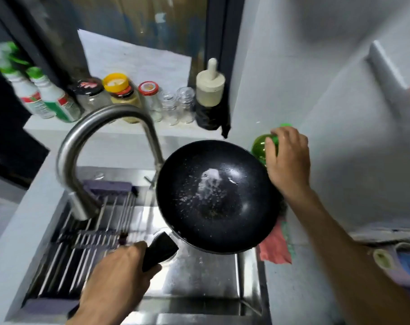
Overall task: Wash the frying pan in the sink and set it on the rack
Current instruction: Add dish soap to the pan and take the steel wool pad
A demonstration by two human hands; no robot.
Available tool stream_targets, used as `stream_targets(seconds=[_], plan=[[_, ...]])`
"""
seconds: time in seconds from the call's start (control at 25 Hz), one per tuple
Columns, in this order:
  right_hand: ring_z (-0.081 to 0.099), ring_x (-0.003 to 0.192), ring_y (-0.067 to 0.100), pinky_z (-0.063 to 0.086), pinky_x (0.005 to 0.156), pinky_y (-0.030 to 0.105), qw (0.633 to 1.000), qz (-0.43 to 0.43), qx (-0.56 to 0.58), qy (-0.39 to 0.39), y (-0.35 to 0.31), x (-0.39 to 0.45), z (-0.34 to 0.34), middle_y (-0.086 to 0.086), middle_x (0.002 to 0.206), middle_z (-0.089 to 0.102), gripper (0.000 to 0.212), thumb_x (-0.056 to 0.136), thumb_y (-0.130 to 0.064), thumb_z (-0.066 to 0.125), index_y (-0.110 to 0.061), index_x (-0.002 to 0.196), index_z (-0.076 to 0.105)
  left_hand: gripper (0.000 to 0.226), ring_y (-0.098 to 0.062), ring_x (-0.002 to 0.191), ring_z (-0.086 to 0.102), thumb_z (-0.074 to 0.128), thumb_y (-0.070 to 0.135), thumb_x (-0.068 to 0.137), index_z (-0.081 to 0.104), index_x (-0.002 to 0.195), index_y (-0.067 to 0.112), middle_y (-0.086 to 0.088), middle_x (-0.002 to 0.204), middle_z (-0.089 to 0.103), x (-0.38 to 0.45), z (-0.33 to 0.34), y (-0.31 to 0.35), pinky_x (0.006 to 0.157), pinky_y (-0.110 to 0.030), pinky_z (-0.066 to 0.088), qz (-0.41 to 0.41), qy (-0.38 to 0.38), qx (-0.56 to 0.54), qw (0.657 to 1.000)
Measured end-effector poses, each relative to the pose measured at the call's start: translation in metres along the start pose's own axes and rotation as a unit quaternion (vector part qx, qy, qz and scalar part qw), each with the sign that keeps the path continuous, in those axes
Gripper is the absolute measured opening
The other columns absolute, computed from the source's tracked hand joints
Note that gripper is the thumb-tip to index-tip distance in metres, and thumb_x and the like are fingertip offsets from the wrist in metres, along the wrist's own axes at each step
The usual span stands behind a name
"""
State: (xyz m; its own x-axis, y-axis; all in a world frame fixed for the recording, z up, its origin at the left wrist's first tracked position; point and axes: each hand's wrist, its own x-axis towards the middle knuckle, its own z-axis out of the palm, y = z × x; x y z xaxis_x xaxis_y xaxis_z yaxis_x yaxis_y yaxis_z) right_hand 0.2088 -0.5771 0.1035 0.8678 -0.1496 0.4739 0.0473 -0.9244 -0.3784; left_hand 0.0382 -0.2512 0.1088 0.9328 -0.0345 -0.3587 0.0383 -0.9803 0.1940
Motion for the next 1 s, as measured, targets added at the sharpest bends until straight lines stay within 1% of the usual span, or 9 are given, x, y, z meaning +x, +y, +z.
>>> stream_targets(seconds=[0.08, 0.2, 0.32, 0.44, 0.52, 0.6, 0.68, 0.92, 1.0], plan=[[0.057, 0.104, 0.036, 0.041, 0.097, 0.042, 0.997, -0.023, 0.072, -0.033, -0.036, -0.067, 0.008, 0.012, 0.112, 0.066, 0.019, 0.092, -0.016, 0.058, -0.007, 0.104, 0.068, 0.036, -0.019, 0.083, 0.065, 0.065, 0.060, 0.075, 0.049, 0.079, 0.028, 0.003, 0.080, 0.065, -0.025, 0.024, -0.027, 0.059, -0.031, 0.038, -0.027, -0.019, -0.008, 0.999], [0.061, 0.102, 0.025, 0.044, 0.095, 0.034, 0.962, 0.008, 0.191, -0.193, -0.101, -0.137, 0.028, 0.000, 0.109, 0.069, 0.020, 0.087, -0.010, 0.065, -0.014, 0.106, 0.070, 0.033, -0.019, 0.084, 0.066, 0.065, 0.059, 0.075, 0.056, 0.086, 0.029, 0.003, 0.083, 0.069, -0.045, 0.071, -0.065, 0.059, -0.030, 0.039, -0.051, -0.038, -0.018, 0.998], [0.060, 0.111, 0.010, 0.051, 0.097, 0.035, 0.866, 0.047, 0.380, -0.323, -0.187, -0.133, 0.054, -0.007, 0.128, 0.064, 0.044, 0.087, -0.019, 0.069, -0.022, 0.130, 0.059, 0.029, -0.022, 0.087, 0.066, 0.062, 0.051, 0.083, 0.060, 0.092, 0.024, -0.002, 0.090, 0.071, -0.043, 0.116, -0.094, 0.065, -0.032, 0.043, -0.053, -0.068, -0.007, 0.996], [0.047, 0.133, 0.010, 0.039, 0.110, 0.035, 0.756, 0.067, 0.501, -0.417, -0.268, -0.107, 0.081, -0.008, 0.145, 0.051, 0.075, 0.082, -0.025, 0.078, -0.028, 0.146, 0.039, 0.029, -0.026, 0.092, 0.067, 0.057, 0.047, 0.088, 0.063, 0.099, 0.020, -0.005, 0.098, 0.071, -0.028, 0.147, -0.116, 0.076, -0.035, 0.048, -0.047, -0.101, 0.021, 0.994], [0.057, 0.124, 0.015, 0.045, 0.106, 0.038, 0.718, 0.067, 0.526, -0.451, -0.300, -0.104, 0.094, -0.003, 0.133, 0.062, 0.058, 0.081, -0.023, 0.080, -0.026, 0.132, 0.052, 0.027, -0.028, 0.094, 0.067, 0.058, 0.039, 0.088, 0.064, 0.100, 0.016, -0.008, 0.100, 0.071, -0.018, 0.163, -0.125, 0.076, -0.036, 0.049, -0.052, -0.112, 0.018, 0.992], [0.068, 0.096, 0.009, 0.053, 0.091, 0.029, 0.718, 0.081, 0.536, -0.437, -0.298, -0.113, 0.096, -0.005, 0.102, 0.070, 0.026, 0.084, -0.019, 0.077, -0.025, 0.104, 0.062, 0.027, -0.028, 0.094, 0.068, 0.059, 0.037, 0.087, 0.065, 0.099, 0.014, -0.009, 0.099, 0.072, -0.009, 0.175, -0.128, 0.076, -0.035, 0.049, -0.051, -0.114, 0.009, 0.992], [0.064, 0.083, 0.007, 0.050, 0.083, 0.024, 0.730, 0.098, 0.550, -0.394, -0.264, -0.128, 0.088, -0.007, 0.085, 0.066, 0.013, 0.084, -0.017, 0.073, -0.026, 0.090, 0.066, 0.031, -0.027, 0.093, 0.068, 0.062, 0.043, 0.084, 0.065, 0.099, 0.016, -0.007, 0.098, 0.072, -0.001, 0.185, -0.132, 0.075, -0.033, 0.049, -0.054, -0.111, -0.016, 0.992], [0.064, 0.089, 0.016, 0.053, 0.077, 0.020, 0.783, 0.178, 0.557, -0.214, -0.133, -0.127, 0.038, 0.025, 0.100, 0.067, 0.018, 0.083, -0.030, 0.068, -0.033, 0.099, 0.075, 0.043, -0.028, 0.095, 0.066, 0.066, 0.054, 0.082, 0.061, 0.098, 0.014, -0.007, 0.098, 0.070, 0.025, 0.211, -0.125, 0.075, -0.033, 0.049, -0.051, -0.110, -0.039, 0.992], [0.067, 0.090, 0.015, 0.055, 0.077, 0.022, 0.791, 0.165, 0.545, -0.225, -0.104, -0.128, 0.043, 0.016, 0.099, 0.071, 0.020, 0.090, -0.029, 0.063, -0.026, 0.106, 0.074, 0.045, -0.028, 0.097, 0.066, 0.063, 0.055, 0.083, 0.061, 0.101, 0.014, -0.007, 0.101, 0.070, 0.026, 0.218, -0.122, 0.078, -0.035, 0.050, -0.049, -0.118, -0.017, 0.992]])
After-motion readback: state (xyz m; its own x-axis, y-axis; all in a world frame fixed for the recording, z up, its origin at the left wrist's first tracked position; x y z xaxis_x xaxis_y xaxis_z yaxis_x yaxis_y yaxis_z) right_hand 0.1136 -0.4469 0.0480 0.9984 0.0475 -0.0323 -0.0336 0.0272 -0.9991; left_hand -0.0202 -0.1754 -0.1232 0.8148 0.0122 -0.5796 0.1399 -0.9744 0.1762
